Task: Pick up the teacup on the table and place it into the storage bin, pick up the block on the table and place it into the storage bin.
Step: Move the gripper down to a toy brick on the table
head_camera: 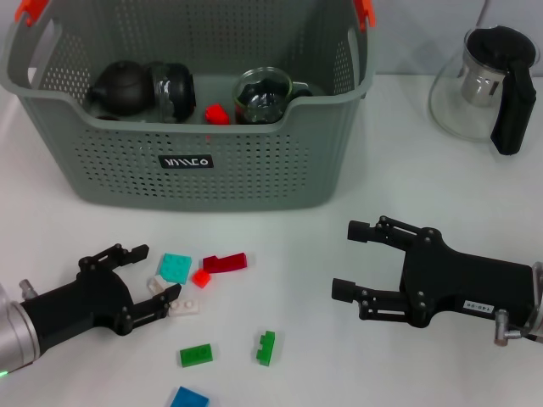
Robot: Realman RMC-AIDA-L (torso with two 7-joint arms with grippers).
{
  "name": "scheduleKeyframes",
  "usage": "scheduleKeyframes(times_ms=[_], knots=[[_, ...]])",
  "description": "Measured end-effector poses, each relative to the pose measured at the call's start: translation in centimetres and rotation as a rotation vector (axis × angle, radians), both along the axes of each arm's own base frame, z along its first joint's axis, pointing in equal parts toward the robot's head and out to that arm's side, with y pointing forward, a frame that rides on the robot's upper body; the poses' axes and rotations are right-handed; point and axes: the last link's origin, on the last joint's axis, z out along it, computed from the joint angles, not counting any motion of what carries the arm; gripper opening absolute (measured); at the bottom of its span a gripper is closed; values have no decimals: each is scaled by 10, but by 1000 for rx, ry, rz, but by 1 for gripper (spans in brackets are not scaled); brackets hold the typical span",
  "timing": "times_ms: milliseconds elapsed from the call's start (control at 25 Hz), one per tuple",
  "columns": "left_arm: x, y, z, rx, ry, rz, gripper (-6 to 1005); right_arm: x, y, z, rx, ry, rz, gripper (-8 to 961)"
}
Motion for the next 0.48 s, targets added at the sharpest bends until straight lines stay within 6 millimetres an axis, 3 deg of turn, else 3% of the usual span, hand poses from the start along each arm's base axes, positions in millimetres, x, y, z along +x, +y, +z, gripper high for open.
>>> scheduleKeyframes(times_ms=[480], knots=[[-4,0,3,7,18,12,770,0,0,0,1,3,0,910]])
